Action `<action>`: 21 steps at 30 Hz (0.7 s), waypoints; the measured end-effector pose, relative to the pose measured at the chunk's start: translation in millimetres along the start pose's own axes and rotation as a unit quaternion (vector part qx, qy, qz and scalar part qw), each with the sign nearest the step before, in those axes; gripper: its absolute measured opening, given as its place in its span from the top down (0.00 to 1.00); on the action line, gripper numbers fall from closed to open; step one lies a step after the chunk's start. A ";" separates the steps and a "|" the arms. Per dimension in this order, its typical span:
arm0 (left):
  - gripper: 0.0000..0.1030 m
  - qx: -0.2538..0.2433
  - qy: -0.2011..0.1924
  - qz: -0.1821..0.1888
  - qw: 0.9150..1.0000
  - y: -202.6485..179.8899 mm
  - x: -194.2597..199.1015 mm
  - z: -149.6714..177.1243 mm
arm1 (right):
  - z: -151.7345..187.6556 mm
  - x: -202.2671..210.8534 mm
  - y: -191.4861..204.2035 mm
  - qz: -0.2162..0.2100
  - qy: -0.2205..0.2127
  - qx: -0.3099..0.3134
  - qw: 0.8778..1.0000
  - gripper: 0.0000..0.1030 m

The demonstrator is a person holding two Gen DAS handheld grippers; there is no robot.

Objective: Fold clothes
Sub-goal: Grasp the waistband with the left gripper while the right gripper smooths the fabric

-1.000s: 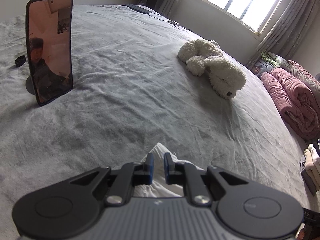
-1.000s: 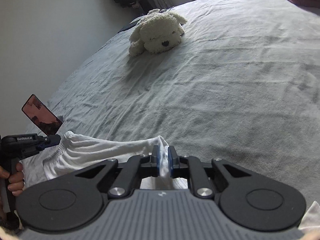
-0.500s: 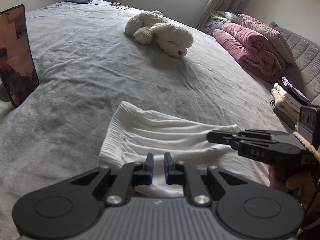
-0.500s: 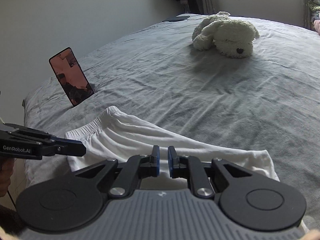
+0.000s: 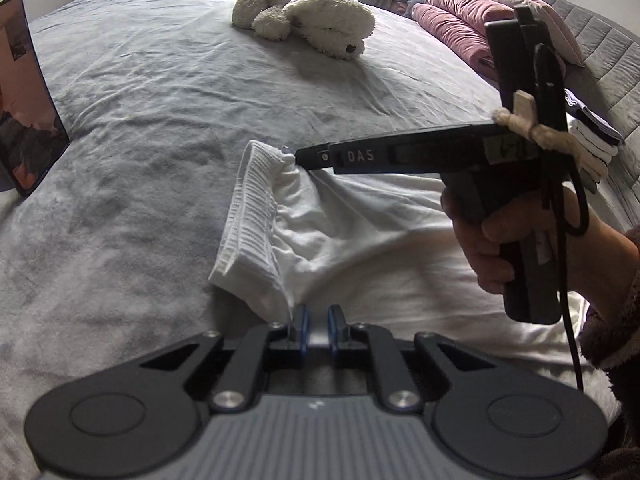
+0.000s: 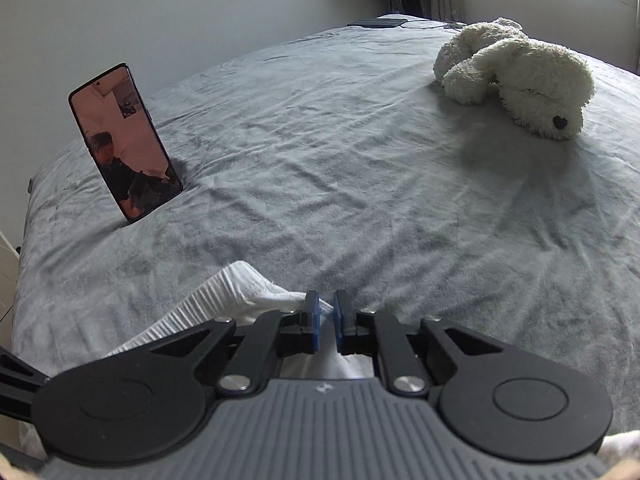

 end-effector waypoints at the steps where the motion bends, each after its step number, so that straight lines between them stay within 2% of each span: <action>1: 0.90 0.002 -0.008 0.007 1.000 0.6 3.1 -1.2 | -1.3 2.5 -0.4 -0.002 -0.002 -0.003 1.000 0.85; 5: 0.89 0.014 -0.041 0.030 0.999 1.9 13.7 -7.3 | 2.9 26.1 -3.2 -0.011 -0.014 -0.014 1.000 0.85; 8: 0.89 0.017 -0.050 0.023 0.998 -0.1 10.8 -13.0 | 14.2 46.3 -5.2 -0.007 -0.019 -0.012 1.000 0.85; 10: 0.89 0.019 -0.047 0.012 0.999 -1.1 4.9 -17.0 | 23.5 58.0 -6.7 0.000 -0.021 -0.011 1.000 0.77; 11: 0.89 0.020 -0.046 0.008 0.999 -1.1 2.2 -18.7 | 28.0 63.6 -7.2 0.003 -0.024 -0.012 1.000 0.66; 12: 0.89 0.023 -0.046 0.005 0.999 0.1 -0.6 -21.6 | 32.4 69.1 -7.6 0.006 -0.028 -0.012 1.000 0.63; 15: 0.89 0.031 -0.050 0.000 0.998 3.5 -8.6 -30.8 | 47.5 85.4 -8.1 0.011 -0.038 -0.016 0.999 0.63; 21: 0.89 0.022 -0.050 0.019 0.998 -4.7 -29.2 -40.5 | 67.6 102.3 -10.3 0.029 -0.046 -0.020 0.998 0.63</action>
Point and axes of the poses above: each gripper's, at about its wrist camera, not at the fingertips, and x roughly against the way its jaws point, y to its left, z to its underside, the point moved 3 cm from there along -x, roughly the way its jaws point, and after that the axes turned 1 degree about -z, right-handed, at the moved point
